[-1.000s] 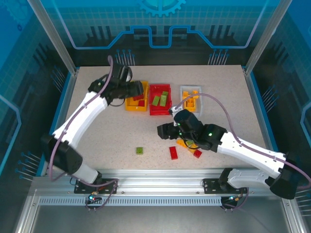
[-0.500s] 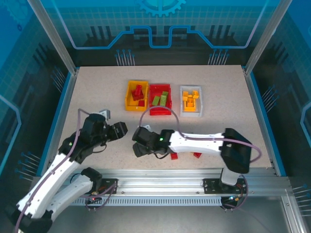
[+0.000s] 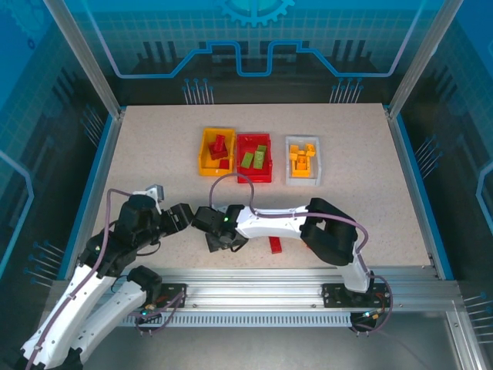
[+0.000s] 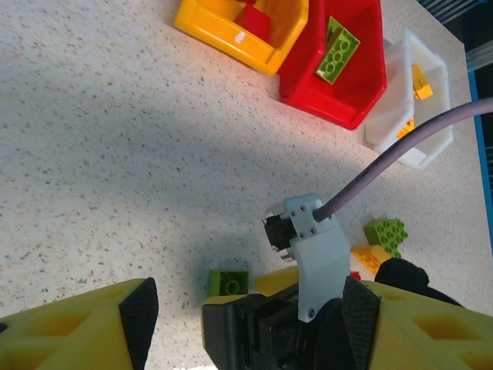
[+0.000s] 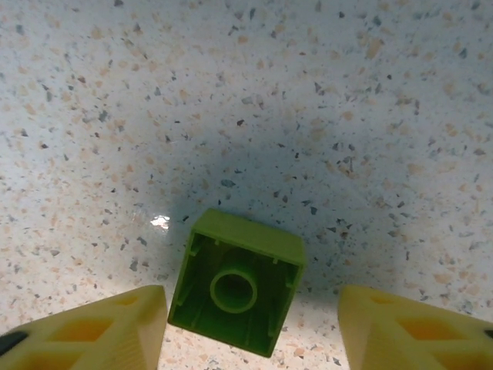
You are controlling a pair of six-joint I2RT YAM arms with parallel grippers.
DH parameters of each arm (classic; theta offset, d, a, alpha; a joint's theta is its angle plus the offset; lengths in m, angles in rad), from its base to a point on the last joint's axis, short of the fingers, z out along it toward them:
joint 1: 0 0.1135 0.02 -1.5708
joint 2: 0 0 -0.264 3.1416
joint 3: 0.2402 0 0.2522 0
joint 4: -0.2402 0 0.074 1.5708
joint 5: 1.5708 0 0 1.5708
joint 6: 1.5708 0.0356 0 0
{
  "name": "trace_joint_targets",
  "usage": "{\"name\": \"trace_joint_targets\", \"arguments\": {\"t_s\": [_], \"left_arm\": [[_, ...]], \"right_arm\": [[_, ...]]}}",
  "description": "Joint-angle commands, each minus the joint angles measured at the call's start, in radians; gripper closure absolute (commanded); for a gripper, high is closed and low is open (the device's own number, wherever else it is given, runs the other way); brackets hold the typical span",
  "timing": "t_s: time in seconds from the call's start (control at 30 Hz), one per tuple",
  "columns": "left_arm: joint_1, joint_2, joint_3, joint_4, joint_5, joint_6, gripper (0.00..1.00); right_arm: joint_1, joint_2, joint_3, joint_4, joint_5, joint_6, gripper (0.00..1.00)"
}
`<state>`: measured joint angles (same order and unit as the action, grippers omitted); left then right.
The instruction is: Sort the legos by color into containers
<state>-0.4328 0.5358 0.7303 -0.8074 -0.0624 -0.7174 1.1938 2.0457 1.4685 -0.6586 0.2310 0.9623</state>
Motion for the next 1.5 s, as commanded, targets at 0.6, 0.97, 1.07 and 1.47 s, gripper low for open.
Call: {"name": "trace_joint_targets", "arguments": {"t_s": [0.6,0.97,1.07,1.47], "left_arm": [[-0.007,0.191,0.027,0.205,0.212,-0.043,0.26],[-0.12,0.503,0.218,0.338,0.223,-0.067,0.26],[-0.158,0.546,0.235,0.347,0.204,-0.065,0.27],[-0.251,0.557,0.241,0.327,0.112,-0.059,0.27]], "right_arm": [[-0.218,-0.275,-0.073,-0.047,0.176,-0.135,0.7],[-0.521,0.028,0.32,-0.129,0.011,-0.31,0.68],[-0.545,0.125,0.45,-0.189,-0.005,-0.318,0.64],[-0.551,0.092,0.529,-0.24,0.011,-0.332,0.39]]}}
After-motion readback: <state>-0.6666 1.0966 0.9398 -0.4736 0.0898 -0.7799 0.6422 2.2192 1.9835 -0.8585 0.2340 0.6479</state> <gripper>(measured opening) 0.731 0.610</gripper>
